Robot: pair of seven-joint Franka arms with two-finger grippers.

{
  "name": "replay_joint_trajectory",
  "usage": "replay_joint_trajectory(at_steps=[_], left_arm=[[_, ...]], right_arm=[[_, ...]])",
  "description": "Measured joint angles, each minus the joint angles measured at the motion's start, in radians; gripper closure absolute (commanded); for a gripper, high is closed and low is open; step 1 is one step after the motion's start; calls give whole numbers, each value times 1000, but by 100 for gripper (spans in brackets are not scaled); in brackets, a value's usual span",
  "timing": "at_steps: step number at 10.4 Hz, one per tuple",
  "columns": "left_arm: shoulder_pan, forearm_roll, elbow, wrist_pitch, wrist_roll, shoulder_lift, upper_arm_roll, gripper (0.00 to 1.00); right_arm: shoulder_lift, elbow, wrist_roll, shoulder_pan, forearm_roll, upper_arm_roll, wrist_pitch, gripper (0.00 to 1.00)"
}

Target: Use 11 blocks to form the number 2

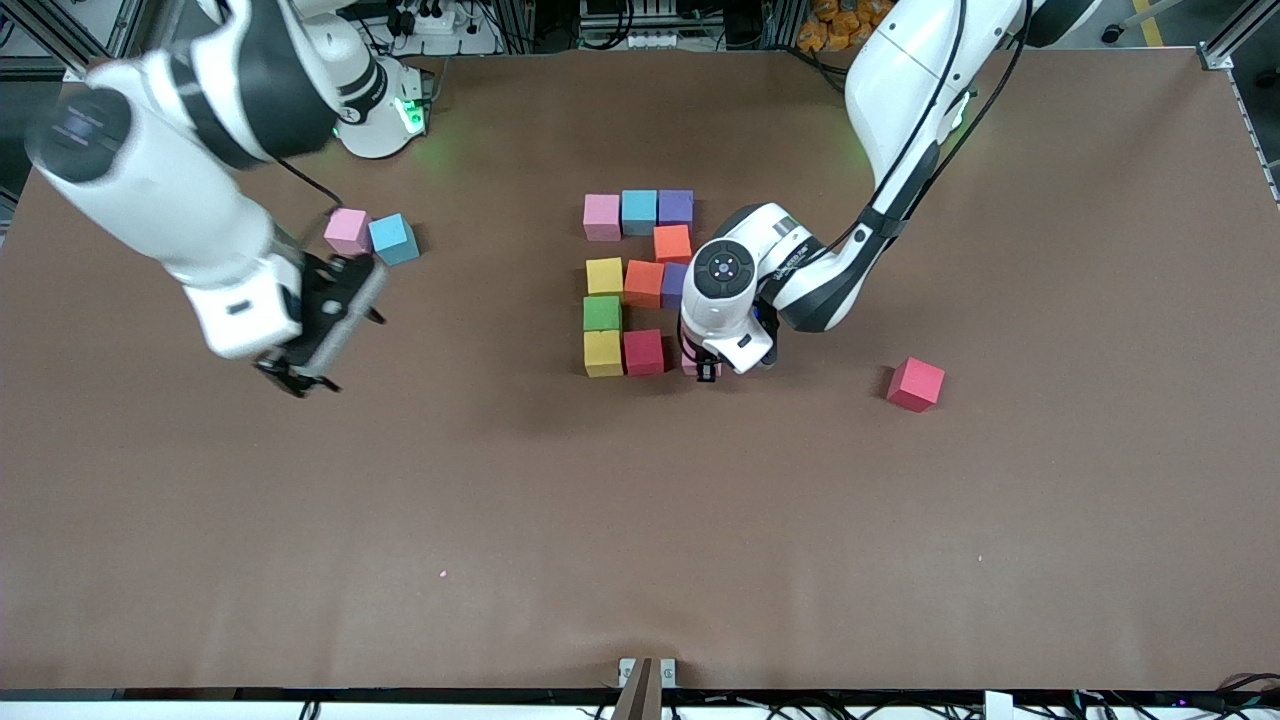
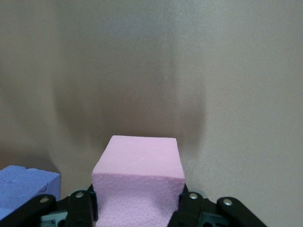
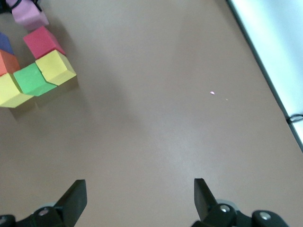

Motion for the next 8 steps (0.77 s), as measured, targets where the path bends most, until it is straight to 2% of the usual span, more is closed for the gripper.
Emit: replay_joint_trajectory(at_steps=[1,3,4,6,8], left_arm=[[-6,0,-3,22,-17,0,0,57],[-17,0,-6,65,-42,2,0,57],[-18,0,-8,73,-44,3,0,57],[-24,0,-9,79,-44,9,2,57],[-25,0,-10,84,-44,9,2,56]], right_arm=[[-18,-1,60,-71,0,23,-16,0],[-37,-2,165,-211,1,29,-54,0],[-50,-1,256,-246,2,29,-84,0],[-85,7,499,-264,3,31,-139,0],[-104,53,751,-265,3,34,-250,0]])
